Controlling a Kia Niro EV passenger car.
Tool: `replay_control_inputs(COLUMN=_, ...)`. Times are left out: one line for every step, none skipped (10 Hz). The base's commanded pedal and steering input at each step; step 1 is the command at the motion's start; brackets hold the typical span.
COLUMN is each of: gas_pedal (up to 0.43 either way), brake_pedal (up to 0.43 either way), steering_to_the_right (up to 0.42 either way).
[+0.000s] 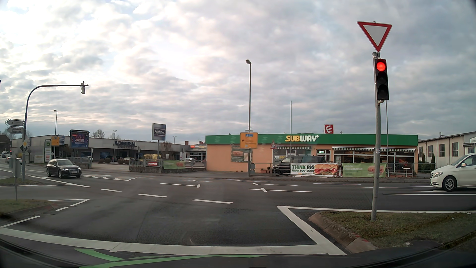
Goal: Follow the waypoints while adhering to traffic rules and regulations
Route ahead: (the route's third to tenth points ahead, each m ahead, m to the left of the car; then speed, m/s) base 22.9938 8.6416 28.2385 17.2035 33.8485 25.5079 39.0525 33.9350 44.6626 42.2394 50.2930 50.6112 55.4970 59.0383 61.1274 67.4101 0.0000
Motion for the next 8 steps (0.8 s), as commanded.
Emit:
replay_control_inputs(gas_pedal=0.000, brake_pedal=0.323, steering_to_the_right=0.045)
replay_control_inputs(gas_pedal=0.000, brake_pedal=0.323, steering_to_the_right=0.045)
replay_control_inputs(gas_pedal=0.000, brake_pedal=0.323, steering_to_the_right=0.045)
replay_control_inputs(gas_pedal=0.000, brake_pedal=0.323, steering_to_the_right=0.045)
replay_control_inputs(gas_pedal=0.000, brake_pedal=0.323, steering_to_the_right=0.045)
replay_control_inputs(gas_pedal=0.000, brake_pedal=0.323, steering_to_the_right=0.045)
replay_control_inputs(gas_pedal=0.000, brake_pedal=0.323, steering_to_the_right=0.045)
replay_control_inputs(gas_pedal=0.000, brake_pedal=0.323, steering_to_the_right=0.045)
